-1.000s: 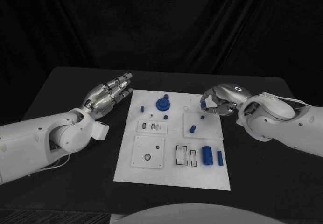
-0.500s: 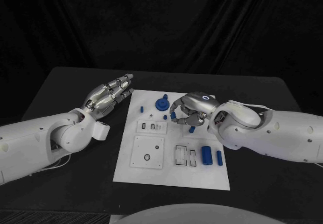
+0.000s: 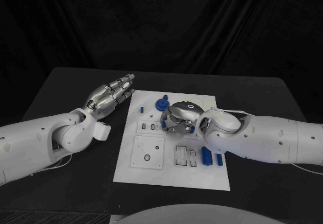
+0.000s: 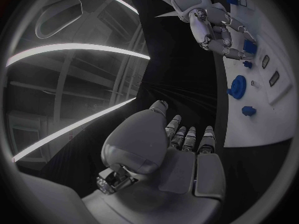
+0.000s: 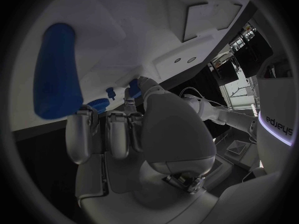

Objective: Assemble the parts on the task board

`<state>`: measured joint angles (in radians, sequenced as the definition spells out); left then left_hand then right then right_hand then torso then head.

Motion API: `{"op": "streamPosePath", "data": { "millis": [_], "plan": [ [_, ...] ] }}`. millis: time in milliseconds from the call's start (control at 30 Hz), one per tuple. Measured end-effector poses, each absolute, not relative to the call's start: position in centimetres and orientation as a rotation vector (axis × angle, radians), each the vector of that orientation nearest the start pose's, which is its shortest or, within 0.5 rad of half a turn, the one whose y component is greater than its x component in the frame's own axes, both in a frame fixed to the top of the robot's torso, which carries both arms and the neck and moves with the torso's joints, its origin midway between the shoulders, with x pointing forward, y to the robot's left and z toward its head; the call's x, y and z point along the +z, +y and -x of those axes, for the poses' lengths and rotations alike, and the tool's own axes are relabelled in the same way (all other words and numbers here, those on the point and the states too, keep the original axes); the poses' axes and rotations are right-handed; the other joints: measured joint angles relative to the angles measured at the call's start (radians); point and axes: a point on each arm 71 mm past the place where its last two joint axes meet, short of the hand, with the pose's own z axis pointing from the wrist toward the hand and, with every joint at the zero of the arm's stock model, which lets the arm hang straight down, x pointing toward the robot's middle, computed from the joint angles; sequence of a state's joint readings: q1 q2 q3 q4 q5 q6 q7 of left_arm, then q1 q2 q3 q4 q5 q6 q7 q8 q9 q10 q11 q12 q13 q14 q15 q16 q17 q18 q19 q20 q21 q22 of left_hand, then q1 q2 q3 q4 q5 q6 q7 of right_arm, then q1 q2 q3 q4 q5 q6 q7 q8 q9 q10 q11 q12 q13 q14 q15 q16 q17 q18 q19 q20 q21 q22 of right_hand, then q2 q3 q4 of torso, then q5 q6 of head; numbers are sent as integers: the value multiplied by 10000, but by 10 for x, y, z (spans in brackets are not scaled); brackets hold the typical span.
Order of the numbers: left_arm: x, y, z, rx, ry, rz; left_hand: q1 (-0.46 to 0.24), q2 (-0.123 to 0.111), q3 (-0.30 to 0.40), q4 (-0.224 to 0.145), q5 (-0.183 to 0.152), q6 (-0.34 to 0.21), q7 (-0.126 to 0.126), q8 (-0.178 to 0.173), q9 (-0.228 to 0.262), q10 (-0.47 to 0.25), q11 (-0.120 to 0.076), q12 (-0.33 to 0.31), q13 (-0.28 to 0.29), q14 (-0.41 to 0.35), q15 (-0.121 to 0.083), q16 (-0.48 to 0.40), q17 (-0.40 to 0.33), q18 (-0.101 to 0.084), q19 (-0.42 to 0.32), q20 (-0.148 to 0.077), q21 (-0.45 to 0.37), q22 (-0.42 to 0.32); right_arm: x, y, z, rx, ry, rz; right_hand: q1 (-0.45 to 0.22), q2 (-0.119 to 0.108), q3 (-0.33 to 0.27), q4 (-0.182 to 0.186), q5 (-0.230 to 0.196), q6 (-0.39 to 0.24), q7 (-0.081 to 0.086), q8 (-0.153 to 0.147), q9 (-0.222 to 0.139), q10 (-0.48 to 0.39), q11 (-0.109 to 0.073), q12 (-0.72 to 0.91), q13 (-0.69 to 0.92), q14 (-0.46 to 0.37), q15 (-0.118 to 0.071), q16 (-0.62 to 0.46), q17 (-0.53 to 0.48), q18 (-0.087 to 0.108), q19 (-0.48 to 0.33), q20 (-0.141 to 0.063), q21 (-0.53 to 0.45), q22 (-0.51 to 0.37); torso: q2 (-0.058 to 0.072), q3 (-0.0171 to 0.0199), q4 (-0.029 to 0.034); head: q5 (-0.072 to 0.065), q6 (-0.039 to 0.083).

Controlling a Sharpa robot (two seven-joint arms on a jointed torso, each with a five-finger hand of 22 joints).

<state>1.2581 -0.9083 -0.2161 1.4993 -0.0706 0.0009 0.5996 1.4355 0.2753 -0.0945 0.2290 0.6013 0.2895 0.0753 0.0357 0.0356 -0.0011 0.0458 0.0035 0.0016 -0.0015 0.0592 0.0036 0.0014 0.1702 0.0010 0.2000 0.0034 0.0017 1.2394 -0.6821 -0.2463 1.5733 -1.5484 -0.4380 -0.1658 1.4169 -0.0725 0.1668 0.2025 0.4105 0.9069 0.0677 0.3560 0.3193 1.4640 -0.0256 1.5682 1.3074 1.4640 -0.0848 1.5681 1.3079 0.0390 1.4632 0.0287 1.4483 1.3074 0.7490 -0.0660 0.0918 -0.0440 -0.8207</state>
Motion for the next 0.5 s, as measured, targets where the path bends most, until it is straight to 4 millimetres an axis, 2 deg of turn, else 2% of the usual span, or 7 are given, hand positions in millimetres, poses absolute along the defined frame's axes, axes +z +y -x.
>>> {"op": "streamPosePath", "data": {
  "millis": [133,200,300,500],
  "plan": [
    [-199,235,-470,-17856,14953,8876,0,0,0,0,0,0,0,0,0,0,0,0,1,0,0,0,1,-1,0,0,0,0,-224,-108,-445,7326,16535,3606,0,0,0,0,0,-6,4,0,19,0,0,0,-1,0,0,0,-1,1,0,0,0,0,-4,0,3,-14,-23],
    [-199,236,-470,-17846,14955,8879,0,0,0,0,0,0,0,0,0,-1,0,0,1,0,0,0,1,0,0,0,0,0,-225,-107,-445,7302,16544,3598,0,-1,0,0,1,-21,19,-1,237,0,0,0,-1,0,0,0,0,1,0,0,0,0,-3,0,3,-17,-35],
    [-199,236,-470,-17849,14964,8880,0,0,0,0,0,0,0,0,0,-1,-1,0,1,0,0,0,2,-1,0,0,0,0,-225,-105,-446,7264,16534,3604,-1,-1,17,-17,0,-52,19,-5,367,28,27,0,-1,0,0,0,-1,1,0,0,-39,-1,1,0,0,-19,-58],
    [-199,234,-470,-17874,14991,8876,0,0,56,-1,0,0,0,0,0,-1,-1,0,-4,0,0,0,3,-1,0,0,0,0,-224,-103,-447,7198,16494,3649,-28,-28,30,-30,-22,-95,59,-8,435,28,27,0,-1,37,37,0,-1,1,0,0,-39,-1,8,1,-5,-24,-104]
  ]
}}
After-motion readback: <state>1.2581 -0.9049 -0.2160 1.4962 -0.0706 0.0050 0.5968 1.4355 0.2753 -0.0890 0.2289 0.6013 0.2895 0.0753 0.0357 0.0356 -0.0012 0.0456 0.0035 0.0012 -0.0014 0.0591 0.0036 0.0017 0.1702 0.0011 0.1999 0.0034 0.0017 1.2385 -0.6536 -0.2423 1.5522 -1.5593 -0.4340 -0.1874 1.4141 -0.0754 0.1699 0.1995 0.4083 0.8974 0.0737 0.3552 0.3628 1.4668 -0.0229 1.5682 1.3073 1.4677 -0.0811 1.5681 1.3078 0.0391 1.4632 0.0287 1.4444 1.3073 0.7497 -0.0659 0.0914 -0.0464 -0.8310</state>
